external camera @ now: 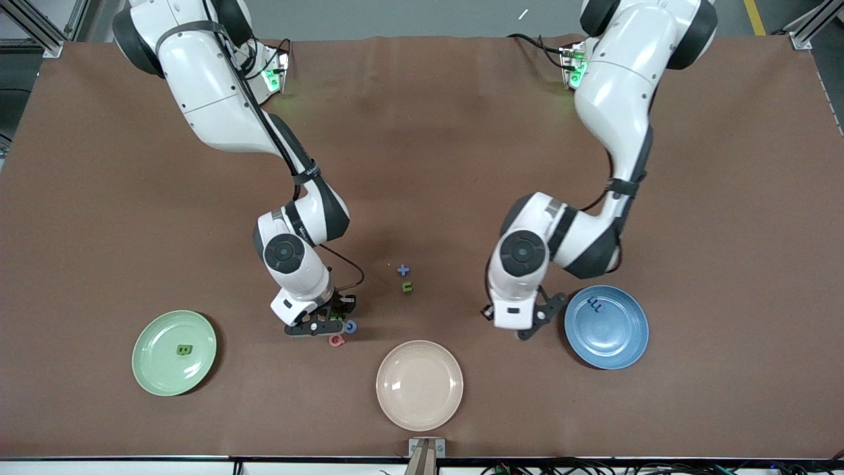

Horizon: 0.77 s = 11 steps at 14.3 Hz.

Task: Sort upper and lower case letters into plates
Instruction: 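Drop the letter on the green plate while the left gripper drops on blue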

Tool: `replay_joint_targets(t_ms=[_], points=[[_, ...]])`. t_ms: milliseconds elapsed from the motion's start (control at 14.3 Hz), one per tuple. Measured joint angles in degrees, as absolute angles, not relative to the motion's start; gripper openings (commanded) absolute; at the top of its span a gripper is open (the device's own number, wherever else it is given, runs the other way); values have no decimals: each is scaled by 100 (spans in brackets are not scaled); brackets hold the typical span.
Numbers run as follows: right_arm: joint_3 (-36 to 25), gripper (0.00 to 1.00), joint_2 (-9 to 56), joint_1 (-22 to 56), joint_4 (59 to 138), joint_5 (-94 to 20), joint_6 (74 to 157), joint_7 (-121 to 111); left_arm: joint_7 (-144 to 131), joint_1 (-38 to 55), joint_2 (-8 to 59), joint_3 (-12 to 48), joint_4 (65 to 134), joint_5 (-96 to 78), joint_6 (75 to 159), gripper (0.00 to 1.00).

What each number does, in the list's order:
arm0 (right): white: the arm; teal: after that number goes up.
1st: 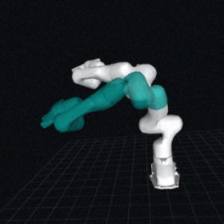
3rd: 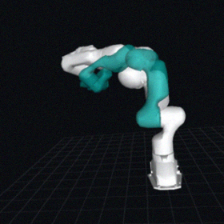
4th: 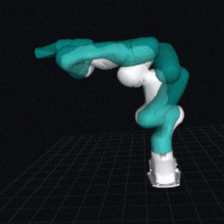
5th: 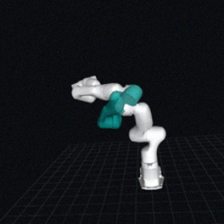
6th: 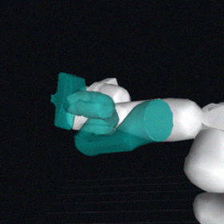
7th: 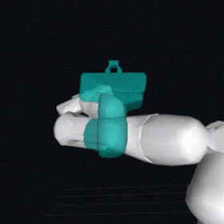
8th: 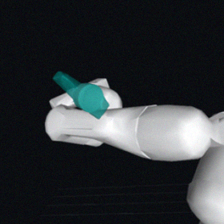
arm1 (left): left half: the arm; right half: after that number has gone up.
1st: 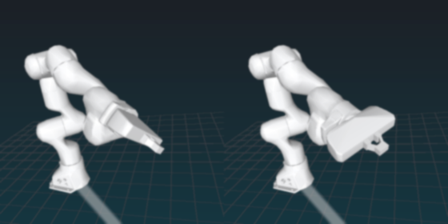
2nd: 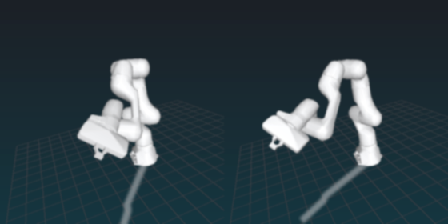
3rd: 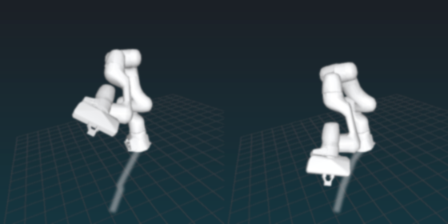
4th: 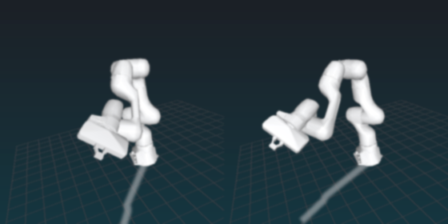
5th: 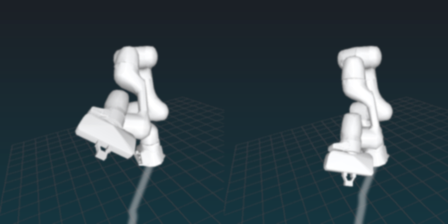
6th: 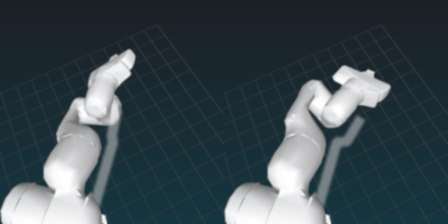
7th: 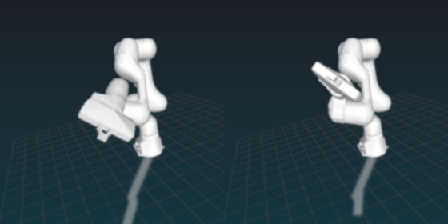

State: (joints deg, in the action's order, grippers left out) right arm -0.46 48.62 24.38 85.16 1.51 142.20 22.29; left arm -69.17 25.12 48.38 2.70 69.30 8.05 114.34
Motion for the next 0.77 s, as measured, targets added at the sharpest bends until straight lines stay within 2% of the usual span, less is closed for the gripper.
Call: replay_joint_targets(t_ms=[280, 490, 560, 630, 700, 770], points=[[-187, 2, 4817, 2256, 8343, 175, 14086, 2130, -6019, 1929, 4509, 280, 7817, 1585, 11314, 1], [-321, 3, 4732, 1630, 7981, 232, 13522, 1054, -5352, 1510, 4380, 286, 8218, 1685, 11472, 2], [-334, 3, 4685, 1343, 7913, 235, 13429, 544, -5179, 1374, 4351, 287, 8254, 1685, 11477, 6], [-344, 4, 4649, 1046, 7876, 238, 13385, -25, -4988, 1226, 4334, 290, 8271, 1685, 11487, 23], [-348, 6, 4632, 762, 7858, 239, 13376, -589, -4828, 1087, 4329, 295, 8283, 1685, 11521, 72], [-348, 15, 4631, 502, 7855, 239, 13375, -1125, -4731, 980, 4330, 307, 8297, 1685, 11558, 99]])
